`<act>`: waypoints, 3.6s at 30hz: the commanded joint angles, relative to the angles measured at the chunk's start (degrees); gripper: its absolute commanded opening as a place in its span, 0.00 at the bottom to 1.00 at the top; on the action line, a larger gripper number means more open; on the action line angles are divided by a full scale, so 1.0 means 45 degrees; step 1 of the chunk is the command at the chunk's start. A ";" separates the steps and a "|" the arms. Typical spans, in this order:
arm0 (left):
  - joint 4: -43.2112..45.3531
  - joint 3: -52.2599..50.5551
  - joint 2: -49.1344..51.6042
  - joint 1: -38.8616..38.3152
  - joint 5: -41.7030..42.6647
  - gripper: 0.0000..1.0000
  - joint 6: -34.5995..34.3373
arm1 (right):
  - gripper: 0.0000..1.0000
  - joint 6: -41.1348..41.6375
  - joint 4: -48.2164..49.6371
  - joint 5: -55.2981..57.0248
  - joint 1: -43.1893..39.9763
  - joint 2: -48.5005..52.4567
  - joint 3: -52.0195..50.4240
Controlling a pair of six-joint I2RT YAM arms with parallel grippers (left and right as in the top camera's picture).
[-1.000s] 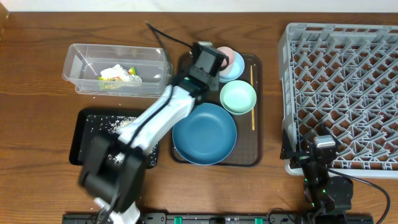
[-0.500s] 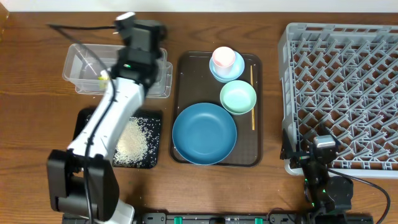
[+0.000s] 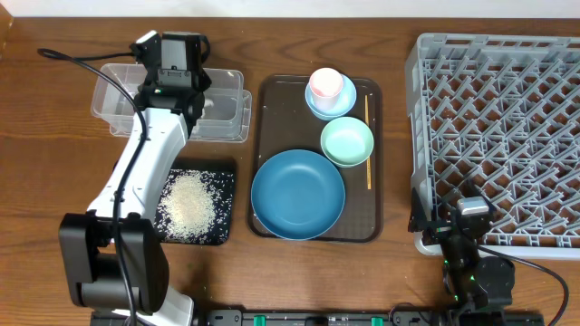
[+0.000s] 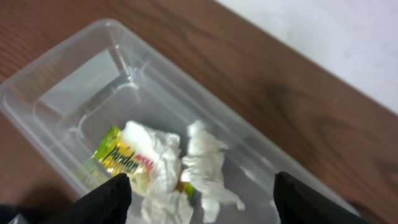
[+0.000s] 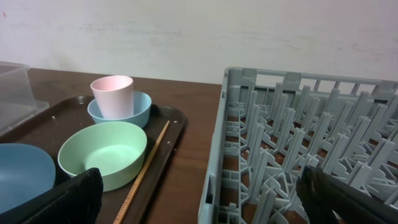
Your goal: Sort waste into correct bins and load items into the dishwasher rack
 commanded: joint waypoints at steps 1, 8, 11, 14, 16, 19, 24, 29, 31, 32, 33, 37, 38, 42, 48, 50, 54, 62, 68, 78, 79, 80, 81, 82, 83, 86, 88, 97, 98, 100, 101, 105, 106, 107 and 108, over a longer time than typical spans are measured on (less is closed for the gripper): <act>-0.0287 -0.0024 -0.1214 0.0000 -0.0044 0.75 -0.0068 | 0.99 -0.0175 -0.0049 -0.0053 0.0131 -0.0029 -0.0019; -0.0505 -0.0024 -0.3837 0.0913 -0.2487 0.85 -0.0063 | 0.99 -0.0175 -0.0049 -0.0053 0.0131 -0.0029 -0.0019; -0.1195 -0.0024 -0.4551 0.2079 -0.2497 0.86 -0.0238 | 0.99 -0.0175 -0.0049 -0.0053 0.0131 -0.0029 -0.0019; -0.2385 -0.0024 -0.4833 0.3415 -0.2492 0.87 -0.1613 | 0.99 -0.0175 -0.0049 -0.0053 0.0131 -0.0029 -0.0019; -0.3366 -0.0024 -0.4833 0.4269 -0.2409 0.87 -0.2618 | 0.99 -0.0175 -0.0049 -0.0053 0.0131 -0.0029 -0.0019; -0.4575 -0.0024 -0.4818 0.5207 -0.1647 0.88 -0.3021 | 0.99 -0.0175 -0.0049 -0.0053 0.0131 -0.0029 -0.0019; -0.5391 -0.0024 -0.4818 0.5770 -0.1350 0.93 -0.3016 | 0.99 -0.0175 -0.0049 -0.0053 0.0131 -0.0029 -0.0019; -0.5430 -0.0024 -0.4818 0.5770 -0.1345 0.93 -0.3016 | 0.99 -0.0175 -0.0049 -0.0053 0.0131 -0.0029 -0.0019; -0.5430 -0.0024 -0.4818 0.5770 -0.1345 0.93 -0.3016 | 0.99 -0.0175 -0.0044 -0.0053 0.0131 -0.0029 -0.0019; -0.5430 -0.0024 -0.4818 0.5770 -0.1345 0.93 -0.3011 | 0.99 -0.0175 0.0000 -0.0058 0.0131 -0.0029 -0.0019; -0.5430 -0.0024 -0.4818 0.5770 -0.1345 0.94 -0.3016 | 0.99 -0.0126 0.0121 -0.0058 0.0131 -0.0029 -0.0019; -0.5430 -0.0024 -0.4818 0.5770 -0.1345 0.94 -0.3011 | 0.99 0.1715 0.1399 -0.1214 0.0146 -0.0029 -0.0019; -0.5430 -0.0024 -0.4818 0.5770 -0.1345 0.94 -0.3016 | 0.99 0.2914 0.1957 -0.2113 0.0155 -0.0029 -0.0019; -0.5430 -0.0024 -0.4818 0.5770 -0.1345 0.94 -0.3011 | 0.99 0.8801 0.3366 -0.6776 0.0155 -0.0029 -0.0019; -0.5430 -0.0024 -0.4818 0.5770 -0.1345 0.94 -0.3011 | 0.99 1.2497 0.4289 -0.6173 0.0155 -0.0029 -0.0019; -0.5430 -0.0024 -0.4818 0.5770 -0.1345 0.94 -0.3016 | 0.99 1.3410 0.5173 -0.6042 0.0155 -0.0029 -0.0019; -0.5430 -0.0024 -0.4818 0.5770 -0.1345 0.94 -0.3016 | 0.99 1.3595 0.7077 -0.5887 0.0155 -0.0010 0.0389; -0.5430 -0.0024 -0.4818 0.5770 -0.1345 0.95 -0.3011 | 0.99 1.0992 0.4095 -0.6033 0.0170 0.2953 0.5144; -0.5430 -0.0024 -0.4818 0.5770 -0.1345 0.94 -0.3011 | 0.99 0.8359 0.1103 -0.9292 0.0860 0.8029 1.0044; -0.5430 -0.0024 -0.4818 0.5770 -0.1345 0.94 -0.3016 | 0.99 0.2803 -0.6892 0.0345 0.9088 1.5387 1.6262; -0.5430 -0.0024 -0.4818 0.5770 -0.1345 0.94 -0.3016 | 0.99 0.2754 -0.7286 0.1603 0.9942 1.6194 1.6645; -0.5430 -0.0024 -0.4818 0.5770 -0.1345 0.95 -0.3011 | 0.99 0.2754 -0.7655 0.2778 1.0700 1.7010 1.7014; -0.5430 -0.0024 -0.4818 0.5770 -0.1345 0.95 -0.3016 | 0.99 0.2744 -0.8009 0.3789 1.1336 1.7801 1.7364; -0.5430 -0.0024 -0.4818 0.5770 -0.1345 0.94 -0.3011 | 0.99 0.2657 -0.8291 0.4493 1.1774 1.8452 1.7651; -0.5430 -0.0024 -0.4818 0.5770 -0.1345 0.94 -0.3016 | 0.99 0.2443 -0.8568 0.5066 1.2211 1.9200 1.7952; -0.5430 -0.0024 -0.4818 0.5770 -0.1345 0.94 -0.3016 | 0.99 0.1938 -0.9044 0.5824 1.2925 2.0983 1.8549; -0.5430 -0.0024 -0.4818 0.5770 -0.1345 0.95 -0.3011 | 0.99 0.1943 -0.9190 0.5955 1.3211 2.2124 1.8778; -0.5430 -0.0024 -0.4818 0.5770 -0.1345 0.94 -0.3011 | 0.99 0.2671 -0.9044 0.3249 1.3653 2.4669 1.8812; -0.5430 -0.0024 -0.4818 0.5770 -0.1345 0.95 -0.3016 | 0.97 0.2671 -0.9049 0.2900 1.3678 2.4854 1.8812; -0.5430 -0.0024 -0.4818 0.5770 -0.1345 0.95 -0.3016 | 0.91 0.2710 -0.9049 0.2307 1.3702 2.5160 1.8812; -0.5430 -0.0024 -0.4818 0.5770 -0.1345 0.95 -0.3011 | 0.90 0.2837 -0.9039 0.2132 1.3712 2.5339 1.8812; -0.5430 -0.0024 -0.4818 0.5770 -0.1345 0.95 -0.3011 | 0.72 0.3109 -0.9083 0.2176 1.3828 2.5966 1.8812; -0.5430 -0.0024 -0.4818 0.5770 -0.1345 0.95 -0.3011 | 0.67 0.3113 -0.9088 0.2220 1.3818 2.6092 1.8812; -0.5430 -0.0024 -0.4818 0.5770 -0.1345 0.95 -0.3016 | 0.61 0.3113 -0.9102 0.2234 1.3823 2.6126 1.8812; -0.5430 -0.0024 -0.4818 0.5770 -0.1345 0.95 -0.3016 | 0.56 0.3113 -0.9117 0.2239 1.3823 2.6126 1.8812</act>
